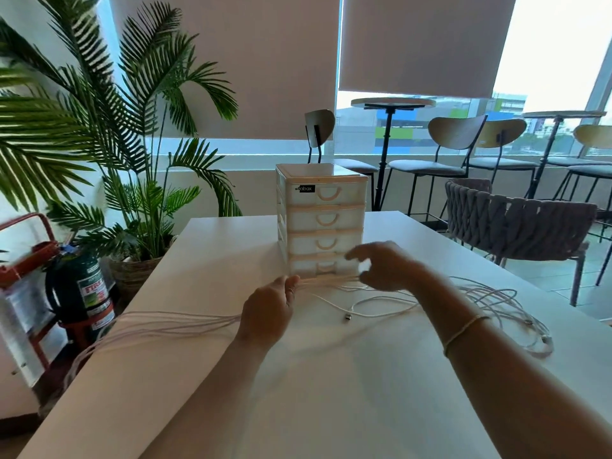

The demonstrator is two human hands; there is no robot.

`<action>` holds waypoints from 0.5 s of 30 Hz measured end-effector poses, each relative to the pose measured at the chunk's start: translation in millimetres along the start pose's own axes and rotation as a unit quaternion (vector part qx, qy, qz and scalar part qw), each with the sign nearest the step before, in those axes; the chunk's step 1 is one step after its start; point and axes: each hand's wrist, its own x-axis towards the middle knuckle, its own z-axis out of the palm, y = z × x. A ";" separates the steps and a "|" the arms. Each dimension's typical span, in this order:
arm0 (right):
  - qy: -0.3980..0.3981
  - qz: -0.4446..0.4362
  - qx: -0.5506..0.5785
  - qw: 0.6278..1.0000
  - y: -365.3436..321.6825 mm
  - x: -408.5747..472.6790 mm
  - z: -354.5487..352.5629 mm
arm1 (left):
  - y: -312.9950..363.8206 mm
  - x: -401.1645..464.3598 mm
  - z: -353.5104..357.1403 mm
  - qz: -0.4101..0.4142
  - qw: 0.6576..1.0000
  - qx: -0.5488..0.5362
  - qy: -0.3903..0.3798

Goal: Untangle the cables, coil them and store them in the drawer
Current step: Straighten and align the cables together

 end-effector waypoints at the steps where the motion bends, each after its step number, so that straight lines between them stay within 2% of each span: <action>1: 0.002 -0.038 0.078 0.996 -10.1 -1.2 5.8 | 0.2 0.1 0.0 0.005 1.000 -0.002 -0.003; 2: 0.004 -0.070 0.130 0.989 -20.0 -2.2 10.8 | 0.1 0.1 -0.1 0.006 1.000 0.000 -0.009; 4: 0.014 -0.096 0.162 0.982 -35.3 -0.5 22.1 | -1.3 0.1 0.2 0.009 1.000 -0.002 -0.022; 6: 0.012 -0.086 0.207 0.974 -44.3 5.6 32.2 | -3.0 0.4 0.5 0.016 0.999 -0.014 -0.030; 8: -0.033 -0.068 0.269 0.960 -51.5 7.1 37.2 | -5.2 1.5 0.1 0.018 0.999 -0.023 -0.033; 10: -0.085 -0.064 0.278 0.955 -52.6 5.1 41.5 | -6.8 3.2 -0.8 0.004 0.999 -0.031 -0.028; 15: -0.123 -0.054 0.271 0.953 -39.8 -0.4 46.2 | -6.2 6.1 0.5 -0.024 0.997 -0.066 -0.032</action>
